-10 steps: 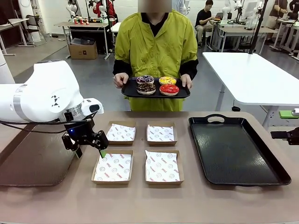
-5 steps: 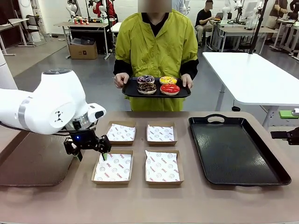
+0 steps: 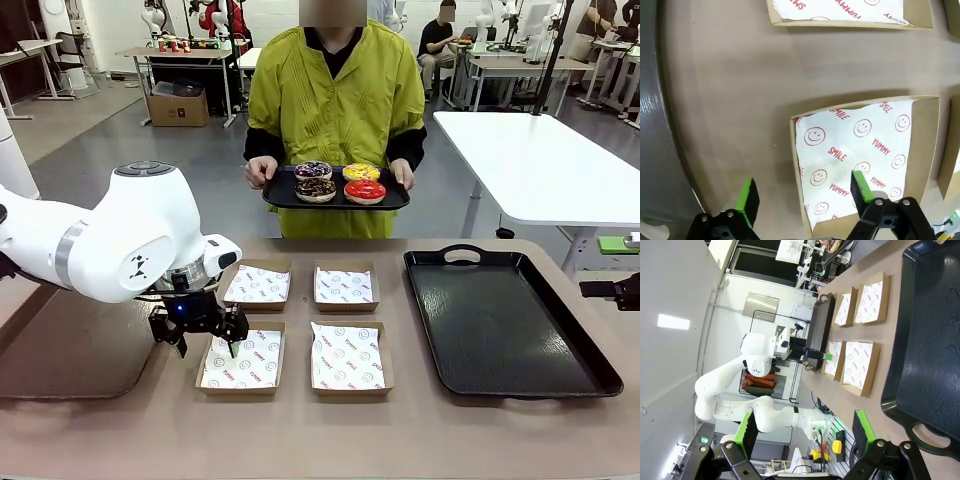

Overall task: Individually package the donuts and arrange them on the tray.
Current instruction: Pick up one Paper togo box.

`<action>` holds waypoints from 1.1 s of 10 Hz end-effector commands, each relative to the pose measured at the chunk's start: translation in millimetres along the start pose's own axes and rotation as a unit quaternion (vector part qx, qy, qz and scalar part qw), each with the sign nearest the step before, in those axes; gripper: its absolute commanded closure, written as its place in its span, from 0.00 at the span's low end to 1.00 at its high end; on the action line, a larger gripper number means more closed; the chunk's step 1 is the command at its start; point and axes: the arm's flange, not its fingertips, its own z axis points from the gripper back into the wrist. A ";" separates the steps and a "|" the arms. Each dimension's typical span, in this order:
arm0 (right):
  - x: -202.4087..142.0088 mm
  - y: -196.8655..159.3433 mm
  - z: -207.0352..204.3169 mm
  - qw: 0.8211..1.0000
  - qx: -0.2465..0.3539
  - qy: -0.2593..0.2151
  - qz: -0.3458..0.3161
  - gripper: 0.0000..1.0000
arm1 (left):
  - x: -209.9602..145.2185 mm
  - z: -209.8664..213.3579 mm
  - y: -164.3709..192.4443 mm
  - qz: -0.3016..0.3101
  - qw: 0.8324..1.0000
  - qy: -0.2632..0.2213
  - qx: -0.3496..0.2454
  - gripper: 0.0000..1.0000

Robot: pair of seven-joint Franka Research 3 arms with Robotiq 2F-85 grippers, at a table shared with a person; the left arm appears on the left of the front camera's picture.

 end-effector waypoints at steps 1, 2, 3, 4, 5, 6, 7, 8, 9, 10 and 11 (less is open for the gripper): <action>0.1 0.8 0.3 1.000 0.006 -0.001 0.004 0.00 | 2.0 -1.9 -4.4 -0.005 1.000 -0.015 0.005 0.55; 0.1 0.8 0.3 1.000 0.006 -0.001 0.004 0.00 | 3.0 -1.1 -3.9 -0.007 1.000 -0.014 0.005 0.79; 0.1 0.8 0.3 1.000 0.006 -0.001 0.004 0.00 | 3.7 0.4 -3.9 -0.008 1.000 -0.015 0.007 1.00; 0.1 0.8 0.3 1.000 0.006 -0.001 0.004 0.00 | 2.1 0.4 -4.3 -0.006 1.000 -0.018 0.010 1.00; 0.1 0.8 0.3 1.000 0.006 -0.001 0.004 0.00 | 3.0 2.7 -4.0 -0.007 1.000 -0.018 0.011 1.00; 0.1 0.8 0.3 1.000 0.006 -0.001 0.004 0.00 | 1.3 3.7 -4.5 -0.004 1.000 -0.020 0.012 0.90; 0.1 0.8 0.3 1.000 0.006 -0.001 0.004 0.00 | 1.9 5.6 -5.2 -0.004 1.000 -0.020 0.014 0.99; 0.1 0.8 0.3 1.000 0.006 -0.001 0.004 0.00 | 2.4 6.8 -5.1 -0.005 1.000 -0.020 0.015 1.00; 0.1 0.8 0.3 1.000 0.006 -0.001 0.004 0.00 | 1.2 6.6 -5.4 -0.003 1.000 -0.020 0.015 1.00; 0.1 0.8 0.3 1.000 0.006 -0.001 0.004 0.00 | 2.4 8.4 -5.2 -0.003 1.000 -0.020 0.017 1.00; 0.1 0.8 0.3 1.000 0.006 -0.001 0.004 0.00 | 1.7 9.5 -5.3 -0.002 1.000 -0.021 0.015 1.00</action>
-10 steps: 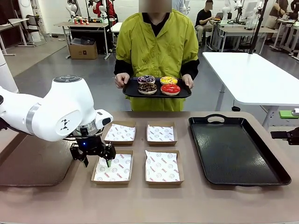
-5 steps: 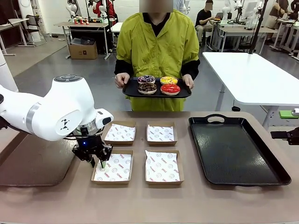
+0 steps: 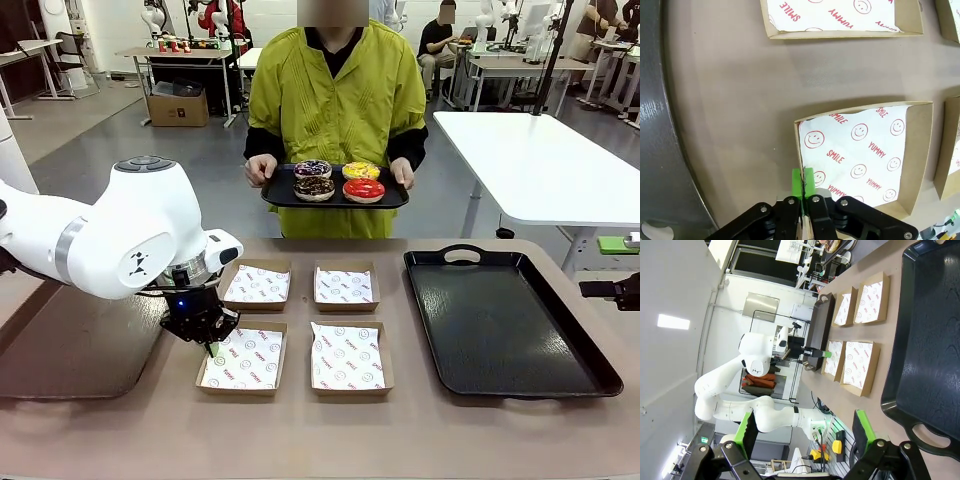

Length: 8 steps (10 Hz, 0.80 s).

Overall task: Individually package the donuts and arrange them on the tray.
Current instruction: Pick up one Paper togo box.

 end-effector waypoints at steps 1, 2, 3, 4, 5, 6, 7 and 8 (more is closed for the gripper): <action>0.1 0.8 0.3 1.000 0.006 -0.001 0.004 0.00 | 0.6 5.9 -2.6 0.005 1.000 -0.004 0.007 1.00; 0.1 0.8 0.3 1.000 0.006 -0.001 0.004 0.00 | 1.6 14.0 -2.0 0.008 1.000 0.014 -0.003 1.00; 0.1 0.8 0.3 1.000 0.006 -0.001 0.004 0.00 | 0.9 29.2 -1.6 0.005 0.999 0.027 -0.016 1.00; 0.1 0.8 0.3 1.000 0.006 -0.001 0.004 0.00 | 4.5 52.7 -0.4 0.001 1.000 0.024 -0.018 1.00; 0.1 0.8 0.3 1.000 0.006 -0.001 0.004 0.00 | 7.7 80.7 -0.8 -0.004 0.999 0.024 -0.027 1.00; 0.1 0.8 0.3 1.000 0.006 -0.001 0.004 0.00 | 15.6 104.8 -3.6 -0.007 0.999 0.020 -0.026 1.00; 0.1 0.8 0.3 1.000 0.006 -0.001 0.004 0.00 | 26.1 125.8 -5.5 -0.016 0.999 0.025 -0.025 1.00; 0.1 0.8 0.3 1.000 0.006 -0.001 0.004 0.00 | 36.1 142.9 -7.0 -0.021 0.999 0.034 -0.024 1.00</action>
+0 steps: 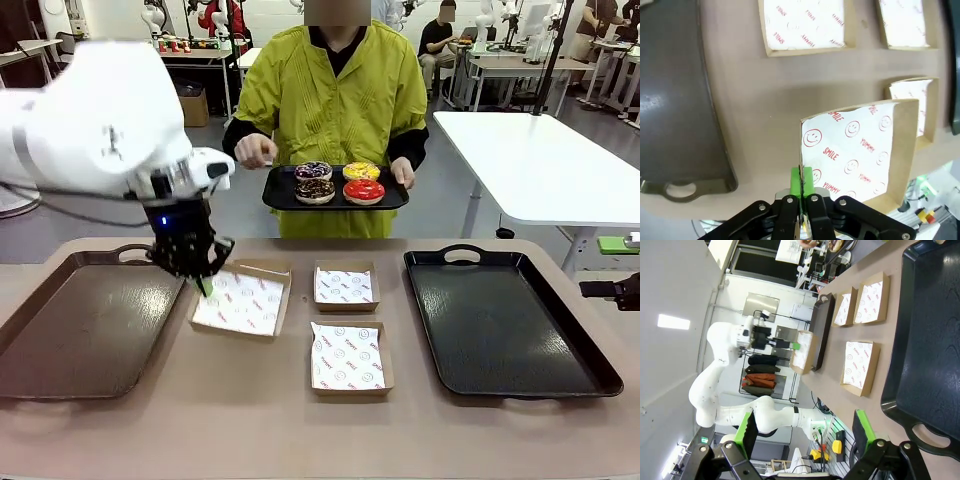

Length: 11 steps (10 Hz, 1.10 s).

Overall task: Individually package the donuts and arrange them on the tray.
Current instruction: Pick up one Paper togo box.

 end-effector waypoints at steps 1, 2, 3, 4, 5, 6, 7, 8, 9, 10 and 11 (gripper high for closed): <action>0.2 0.8 0.3 1.000 0.006 -0.001 0.004 0.00 | 31.2 25.7 -2.5 -0.015 1.000 0.016 0.009 1.00; 0.2 0.8 0.3 1.000 0.006 -0.001 0.004 0.00 | 47.9 35.0 -5.2 -0.019 1.000 0.014 0.013 1.00; 0.2 0.8 0.3 1.000 0.006 -0.001 0.004 0.00 | 67.1 41.5 -6.9 -0.022 1.000 0.007 0.020 1.00; 0.2 0.8 0.3 1.000 0.006 -0.001 0.004 0.00 | 88.5 44.4 -7.2 -0.023 1.000 0.009 0.018 1.00; 0.2 0.8 0.3 1.000 0.006 -0.001 0.004 0.00 | 107.8 43.1 -5.7 -0.020 1.000 0.005 0.016 1.00; 0.2 0.8 0.3 1.000 0.006 -0.001 0.004 0.00 | 126.0 40.8 -4.3 -0.018 1.000 0.005 0.015 1.00; 0.2 0.8 0.3 1.000 0.006 -0.001 0.004 0.00 | 142.0 37.1 -2.7 -0.014 1.000 0.006 0.012 1.00; 0.2 0.8 0.3 1.000 0.006 -0.001 0.004 0.00 | 148.9 30.7 0.6 -0.007 1.000 0.006 0.004 1.00; 0.2 0.8 0.3 1.000 0.006 -0.001 0.004 0.00 | 126.2 33.3 -0.2 -0.010 1.000 0.001 0.005 1.00; 0.2 0.8 0.3 1.000 0.006 -0.001 0.004 0.00 | 126.2 33.3 -0.2 -0.010 1.000 0.001 0.005 1.00; 0.2 0.8 0.3 1.000 0.006 -0.001 0.004 0.00 | 126.2 33.3 -0.2 -0.010 1.000 0.001 0.005 1.00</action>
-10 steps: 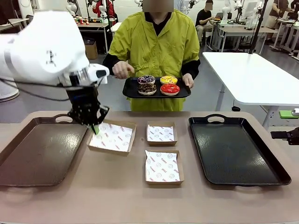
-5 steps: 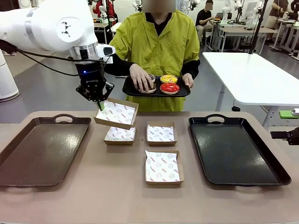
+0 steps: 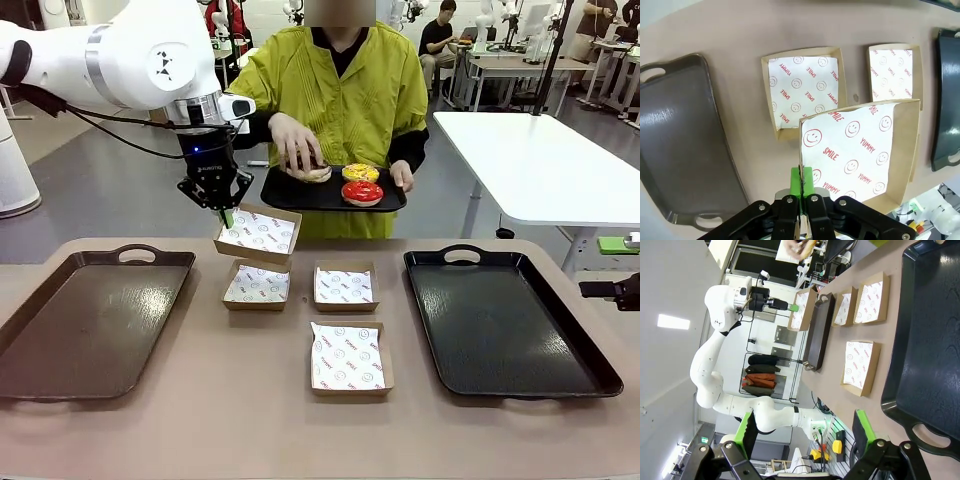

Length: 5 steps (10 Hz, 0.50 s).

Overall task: Individually package the donuts and arrange them on the tray.
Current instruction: Pick up one Paper togo box, then place the picked Paper togo box on the Handle tray while simultaneously picking up another Paper togo box from the table with the other hand.

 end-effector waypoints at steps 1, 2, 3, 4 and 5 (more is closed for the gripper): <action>0.2 0.9 0.2 1.000 0.006 -0.001 0.004 0.00 | -11.0 3.1 2.6 0.000 1.000 -0.001 0.004 1.00; 0.2 0.9 0.2 1.000 0.006 -0.001 0.004 0.00 | -11.0 3.1 2.6 0.000 1.000 -0.001 0.004 1.00; 0.2 0.9 0.2 1.000 0.006 -0.001 0.004 0.00 | -11.0 3.1 2.6 0.000 1.000 -0.001 0.004 1.00; 0.2 0.9 0.2 1.000 0.006 -0.001 0.004 0.00 | -11.0 3.1 2.6 0.000 1.000 -0.001 0.004 1.00; 0.2 0.9 0.2 1.000 0.006 -0.001 0.004 0.00 | -11.0 3.1 2.6 0.000 1.000 -0.001 0.004 1.00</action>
